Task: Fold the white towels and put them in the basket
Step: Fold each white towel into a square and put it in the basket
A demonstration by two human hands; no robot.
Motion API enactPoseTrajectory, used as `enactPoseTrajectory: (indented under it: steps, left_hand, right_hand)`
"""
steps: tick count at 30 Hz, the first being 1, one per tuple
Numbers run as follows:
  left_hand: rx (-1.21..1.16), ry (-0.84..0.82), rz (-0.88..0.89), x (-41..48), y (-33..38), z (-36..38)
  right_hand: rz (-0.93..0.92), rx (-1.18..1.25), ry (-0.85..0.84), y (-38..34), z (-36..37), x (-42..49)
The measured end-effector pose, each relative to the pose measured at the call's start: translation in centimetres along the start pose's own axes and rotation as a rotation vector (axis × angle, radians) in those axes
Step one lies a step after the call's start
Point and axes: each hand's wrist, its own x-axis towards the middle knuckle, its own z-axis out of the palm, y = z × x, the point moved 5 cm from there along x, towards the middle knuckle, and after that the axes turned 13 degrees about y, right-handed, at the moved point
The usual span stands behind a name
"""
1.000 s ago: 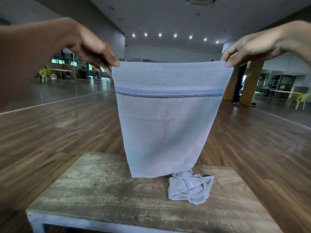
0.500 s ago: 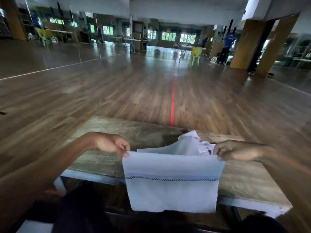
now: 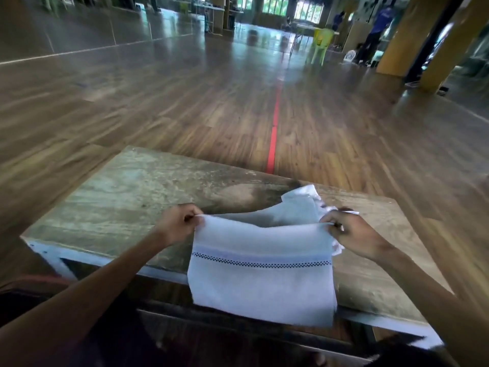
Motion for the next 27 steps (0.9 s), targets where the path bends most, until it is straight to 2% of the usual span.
enactPoseTrajectory:
  steps: [3, 8, 14, 18, 21, 27]
  left_hand:
    - [-0.011, 0.035, -0.046, 2.2, -0.5, 1.3]
    - [0.142, 0.074, -0.078, 4.4, -1.6, 3.7]
    - [0.241, 0.037, 0.021, 4.4, -2.4, 5.2]
    - [0.162, 0.040, 0.108, 4.5, -2.0, 4.5]
    - [0.046, 0.057, 0.088, 4.3, -1.9, 3.7]
    - [0.130, -0.014, 0.095, 3.7, -2.4, 4.0]
  right_hand:
    - [-0.013, -0.004, 0.014, 0.0, -0.5, 3.3]
    - [0.029, -0.056, 0.017, 0.7, 0.6, 8.0]
    - [0.043, -0.128, -0.070, 1.5, 2.8, 9.6]
    - [0.008, -0.112, -0.076, 1.9, 3.2, 9.0]
    - [-0.003, -0.101, -0.073, 2.0, 2.8, 8.8]
    - [-0.002, -0.149, -0.031, 2.0, 2.4, 9.1]
